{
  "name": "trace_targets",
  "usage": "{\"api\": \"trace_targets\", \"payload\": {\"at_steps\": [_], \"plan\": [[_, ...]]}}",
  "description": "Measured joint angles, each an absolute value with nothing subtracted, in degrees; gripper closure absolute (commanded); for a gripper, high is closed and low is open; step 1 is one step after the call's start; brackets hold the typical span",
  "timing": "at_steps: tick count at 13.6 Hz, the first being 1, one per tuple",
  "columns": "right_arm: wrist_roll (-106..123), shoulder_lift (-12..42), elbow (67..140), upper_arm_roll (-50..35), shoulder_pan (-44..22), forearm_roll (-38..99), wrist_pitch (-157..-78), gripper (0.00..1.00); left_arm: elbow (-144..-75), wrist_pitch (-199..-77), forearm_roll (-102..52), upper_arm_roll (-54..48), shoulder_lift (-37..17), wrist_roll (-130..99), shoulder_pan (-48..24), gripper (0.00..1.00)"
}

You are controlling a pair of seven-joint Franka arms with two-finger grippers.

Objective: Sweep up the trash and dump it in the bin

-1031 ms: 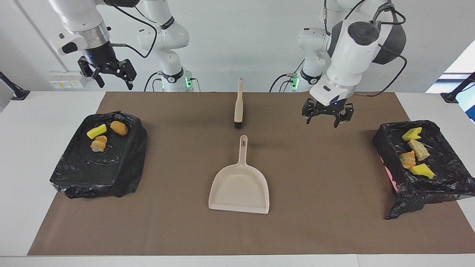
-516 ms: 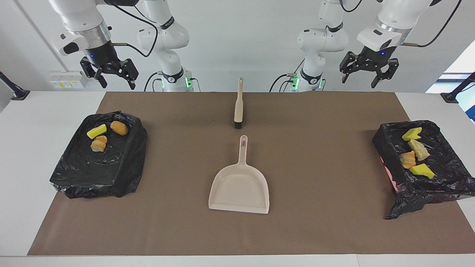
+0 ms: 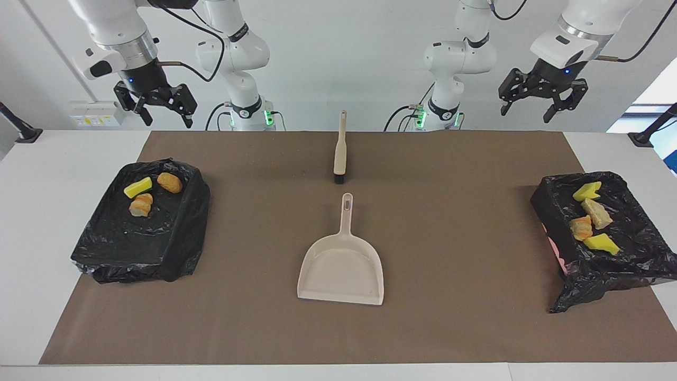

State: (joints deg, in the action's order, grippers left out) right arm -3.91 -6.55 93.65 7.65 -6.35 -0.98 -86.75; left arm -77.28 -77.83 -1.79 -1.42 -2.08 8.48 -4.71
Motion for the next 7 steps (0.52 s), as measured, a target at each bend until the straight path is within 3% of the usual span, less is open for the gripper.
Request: {"api": "trace_targets", "payload": {"at_steps": [7], "plan": [[-3.91,-4.76,91.16,7.52,-6.4,-0.86,-84.17,0.0,-80.91,-78.51,-1.79,-1.3,1.04,8.48,-4.71,0.0]]}}
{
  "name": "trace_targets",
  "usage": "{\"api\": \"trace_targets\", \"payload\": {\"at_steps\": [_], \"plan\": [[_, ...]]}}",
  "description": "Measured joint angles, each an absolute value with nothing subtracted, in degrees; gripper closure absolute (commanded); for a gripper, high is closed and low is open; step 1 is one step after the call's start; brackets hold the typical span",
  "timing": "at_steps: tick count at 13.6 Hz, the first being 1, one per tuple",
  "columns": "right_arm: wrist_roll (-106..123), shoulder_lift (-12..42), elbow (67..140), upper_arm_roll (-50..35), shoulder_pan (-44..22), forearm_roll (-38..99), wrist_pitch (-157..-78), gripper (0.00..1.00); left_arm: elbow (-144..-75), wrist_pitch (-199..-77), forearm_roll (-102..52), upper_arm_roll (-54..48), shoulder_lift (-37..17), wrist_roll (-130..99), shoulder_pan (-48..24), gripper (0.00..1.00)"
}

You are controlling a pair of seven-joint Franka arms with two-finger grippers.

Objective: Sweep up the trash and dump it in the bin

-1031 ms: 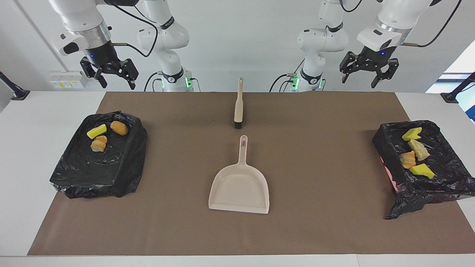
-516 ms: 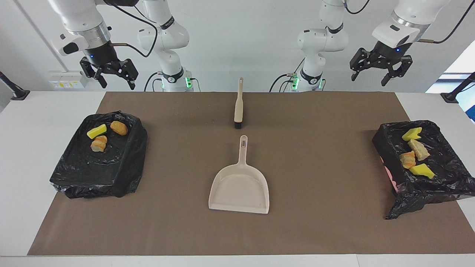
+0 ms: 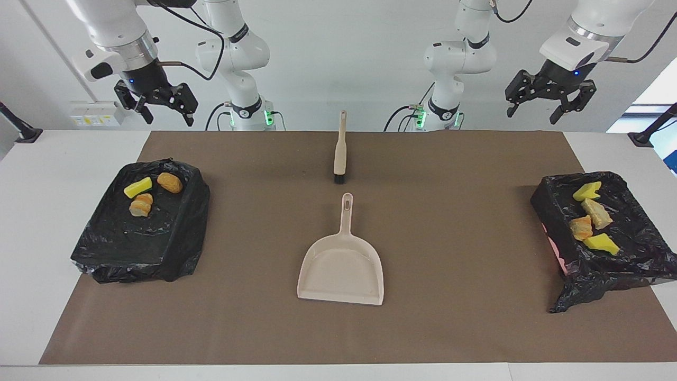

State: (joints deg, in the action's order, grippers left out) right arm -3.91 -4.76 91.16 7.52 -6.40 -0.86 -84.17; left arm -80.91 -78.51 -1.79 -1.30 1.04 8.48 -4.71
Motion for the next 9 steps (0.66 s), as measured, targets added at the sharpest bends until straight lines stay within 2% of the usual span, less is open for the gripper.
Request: {"api": "trace_targets", "payload": {"at_steps": [4,9], "plan": [[-3.91,-4.77,91.34,7.56,-6.37,-0.86,-84.3,0.0,-84.69,-78.96,-1.77,-1.03,3.18,8.47,-4.56,0.0],[-3.91,-4.78,91.45,7.75,-6.31,-0.87,-84.5,0.0,-85.81,-79.39,-1.49,-0.65,4.0,8.47,-2.92,0.0]]}}
